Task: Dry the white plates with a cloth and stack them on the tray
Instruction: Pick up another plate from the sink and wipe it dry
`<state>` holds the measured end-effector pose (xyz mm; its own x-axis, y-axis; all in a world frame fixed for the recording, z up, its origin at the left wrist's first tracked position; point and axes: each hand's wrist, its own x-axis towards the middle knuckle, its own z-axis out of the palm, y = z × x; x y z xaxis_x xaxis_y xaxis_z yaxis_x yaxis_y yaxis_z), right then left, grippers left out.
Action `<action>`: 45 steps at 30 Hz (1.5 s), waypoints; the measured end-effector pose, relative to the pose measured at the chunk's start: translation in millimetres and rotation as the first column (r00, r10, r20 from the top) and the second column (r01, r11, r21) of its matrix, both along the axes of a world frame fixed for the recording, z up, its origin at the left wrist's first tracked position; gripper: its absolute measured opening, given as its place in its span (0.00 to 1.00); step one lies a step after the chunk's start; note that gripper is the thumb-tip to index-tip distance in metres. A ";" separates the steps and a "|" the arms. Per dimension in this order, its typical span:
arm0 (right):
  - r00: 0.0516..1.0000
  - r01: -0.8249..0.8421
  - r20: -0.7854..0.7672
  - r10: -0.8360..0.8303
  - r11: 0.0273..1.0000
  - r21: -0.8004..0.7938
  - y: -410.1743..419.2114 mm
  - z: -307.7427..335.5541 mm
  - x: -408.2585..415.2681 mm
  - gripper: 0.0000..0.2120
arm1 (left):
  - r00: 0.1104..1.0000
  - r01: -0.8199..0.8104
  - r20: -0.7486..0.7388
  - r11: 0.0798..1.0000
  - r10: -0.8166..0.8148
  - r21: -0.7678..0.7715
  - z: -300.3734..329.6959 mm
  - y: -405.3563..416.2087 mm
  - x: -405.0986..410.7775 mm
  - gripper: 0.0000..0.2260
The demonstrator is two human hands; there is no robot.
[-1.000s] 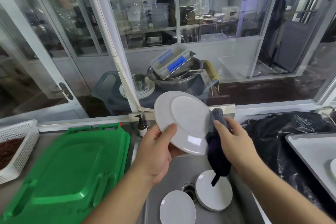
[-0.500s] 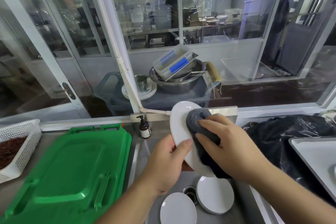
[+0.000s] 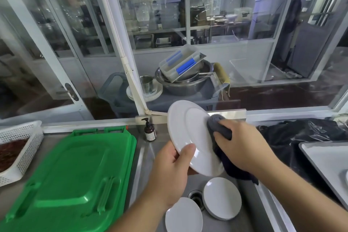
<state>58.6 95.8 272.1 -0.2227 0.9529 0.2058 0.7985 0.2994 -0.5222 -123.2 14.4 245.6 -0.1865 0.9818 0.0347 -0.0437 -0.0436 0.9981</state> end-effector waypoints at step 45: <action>0.414 -0.293 -0.722 -0.554 0.670 -0.682 -23.2 11.7 3.5 0.17 | 0.145 0.309 -0.983 0.949 -0.111 -0.062 19.6 -4.2 -4.0 0.28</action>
